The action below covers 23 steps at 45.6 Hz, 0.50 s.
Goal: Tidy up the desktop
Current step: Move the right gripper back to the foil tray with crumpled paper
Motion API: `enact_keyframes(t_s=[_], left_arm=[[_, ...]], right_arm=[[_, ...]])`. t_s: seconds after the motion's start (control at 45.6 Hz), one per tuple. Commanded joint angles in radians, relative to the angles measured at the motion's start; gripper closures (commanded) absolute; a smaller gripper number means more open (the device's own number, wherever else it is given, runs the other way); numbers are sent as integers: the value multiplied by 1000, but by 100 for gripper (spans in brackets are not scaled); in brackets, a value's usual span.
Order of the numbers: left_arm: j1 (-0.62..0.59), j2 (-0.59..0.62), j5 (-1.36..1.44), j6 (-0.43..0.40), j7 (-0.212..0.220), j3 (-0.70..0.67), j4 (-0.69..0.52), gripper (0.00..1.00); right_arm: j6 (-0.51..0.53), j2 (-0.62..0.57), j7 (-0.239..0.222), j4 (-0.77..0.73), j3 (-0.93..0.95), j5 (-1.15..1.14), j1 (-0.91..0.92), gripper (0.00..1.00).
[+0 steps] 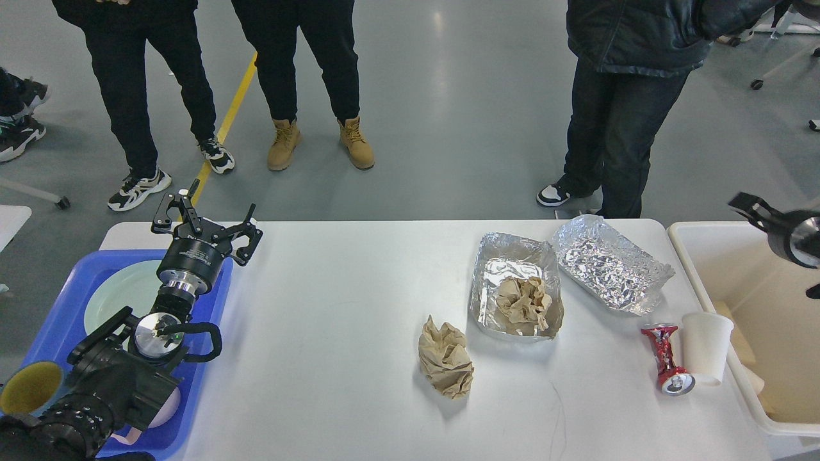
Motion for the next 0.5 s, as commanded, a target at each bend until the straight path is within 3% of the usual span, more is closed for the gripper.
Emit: enact_keyframes(t_s=[0.0, 0.153, 0.482], left_arm=[[0, 0, 0, 0, -2, 0, 0, 4], [0, 0, 0, 0, 0, -2, 0, 4], [0, 0, 0, 0, 0, 0, 0, 4]], right_arm=[[58, 141, -1, 80, -138, 1, 141, 0], [198, 258, 1, 164, -203, 2, 277, 0], [531, 306, 1, 385, -182, 2, 648, 0]])
